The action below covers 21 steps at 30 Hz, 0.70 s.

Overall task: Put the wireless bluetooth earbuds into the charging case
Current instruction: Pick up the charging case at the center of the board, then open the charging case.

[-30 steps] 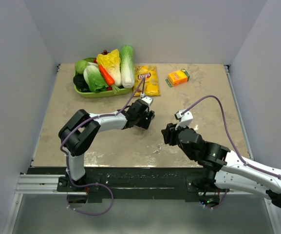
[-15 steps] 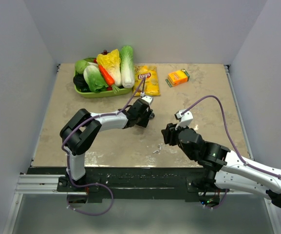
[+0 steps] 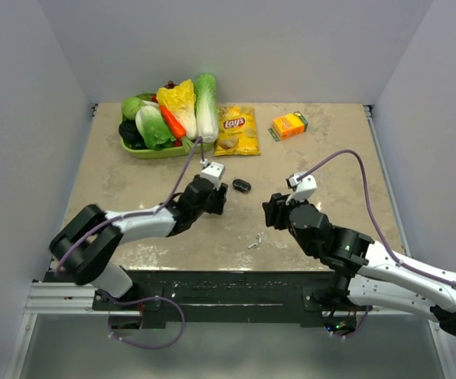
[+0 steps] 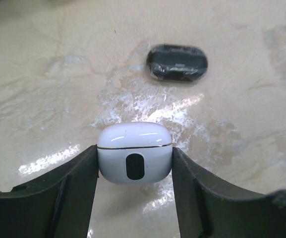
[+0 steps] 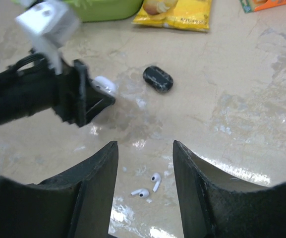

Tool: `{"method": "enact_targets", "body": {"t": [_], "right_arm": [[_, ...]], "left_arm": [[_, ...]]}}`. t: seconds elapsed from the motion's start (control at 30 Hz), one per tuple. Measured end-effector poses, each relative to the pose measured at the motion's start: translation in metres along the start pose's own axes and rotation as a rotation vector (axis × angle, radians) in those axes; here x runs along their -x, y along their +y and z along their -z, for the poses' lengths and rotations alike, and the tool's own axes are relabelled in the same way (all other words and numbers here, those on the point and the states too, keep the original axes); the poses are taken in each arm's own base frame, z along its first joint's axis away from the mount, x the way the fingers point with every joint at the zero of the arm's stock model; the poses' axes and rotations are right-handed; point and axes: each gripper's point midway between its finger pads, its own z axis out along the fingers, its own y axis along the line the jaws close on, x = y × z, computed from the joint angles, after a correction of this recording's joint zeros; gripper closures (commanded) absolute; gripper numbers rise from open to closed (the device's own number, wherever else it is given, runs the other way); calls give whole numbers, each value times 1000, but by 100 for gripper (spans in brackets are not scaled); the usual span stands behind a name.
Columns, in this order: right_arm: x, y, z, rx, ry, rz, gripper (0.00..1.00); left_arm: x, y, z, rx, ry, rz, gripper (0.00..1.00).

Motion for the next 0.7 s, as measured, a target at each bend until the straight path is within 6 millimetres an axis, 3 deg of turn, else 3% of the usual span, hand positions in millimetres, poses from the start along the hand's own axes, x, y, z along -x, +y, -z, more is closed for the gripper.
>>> {"method": "enact_targets", "body": {"t": [0.13,0.2,0.3,0.4,0.47,0.6,0.7], "right_arm": [[20,10,-4,4,-37,-11,36],[25,19,-5,30,-35,-10,36],[34,38,-7,87,-16,-1,35],[40,64,-7,187,21,19,34],[38,80,-5,262,54,37,32],[24,110,-7,381,150,85,31],[2,119,-13,412,230,120,31]], "left_arm": [[36,-5,50,-85,-300,46,100],[38,-13,73,-150,-427,47,100],[15,-25,99,-251,-520,4,100],[-16,-33,109,-323,-520,-67,100],[-26,-39,112,-360,-515,-111,100],[-20,-55,122,-425,-569,-173,100],[-18,-65,129,-465,-597,-227,100]]}}
